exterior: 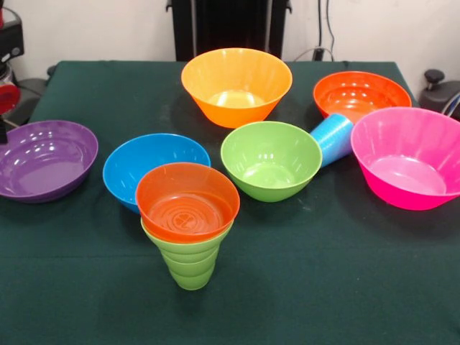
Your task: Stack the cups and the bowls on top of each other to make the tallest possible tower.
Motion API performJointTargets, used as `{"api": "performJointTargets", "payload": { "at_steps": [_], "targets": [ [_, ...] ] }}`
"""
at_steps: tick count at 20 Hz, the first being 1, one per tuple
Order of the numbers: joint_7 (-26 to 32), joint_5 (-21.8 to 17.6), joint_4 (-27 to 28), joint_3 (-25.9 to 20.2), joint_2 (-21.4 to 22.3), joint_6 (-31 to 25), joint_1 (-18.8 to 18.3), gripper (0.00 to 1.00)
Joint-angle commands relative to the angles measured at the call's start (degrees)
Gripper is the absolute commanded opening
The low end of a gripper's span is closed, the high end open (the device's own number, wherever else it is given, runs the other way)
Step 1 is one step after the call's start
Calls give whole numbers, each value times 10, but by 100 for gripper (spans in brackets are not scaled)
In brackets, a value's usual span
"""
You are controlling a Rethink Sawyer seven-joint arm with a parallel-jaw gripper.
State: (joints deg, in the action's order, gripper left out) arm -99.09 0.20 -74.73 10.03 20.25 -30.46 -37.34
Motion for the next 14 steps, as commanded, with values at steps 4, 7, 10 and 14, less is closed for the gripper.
{"api": "performJointTargets", "payload": {
  "at_steps": [4, 7, 10, 14],
  "targets": [
    [-100, 18, -66, -50, 6, 40, 21, 100],
    [-118, 27, -77, -44, 9, 47, 30, 100],
    [-135, 37, -81, -38, 8, 48, 40, 100],
    [-158, 55, -73, -32, 6, 41, 56, 100]
  ]
}}
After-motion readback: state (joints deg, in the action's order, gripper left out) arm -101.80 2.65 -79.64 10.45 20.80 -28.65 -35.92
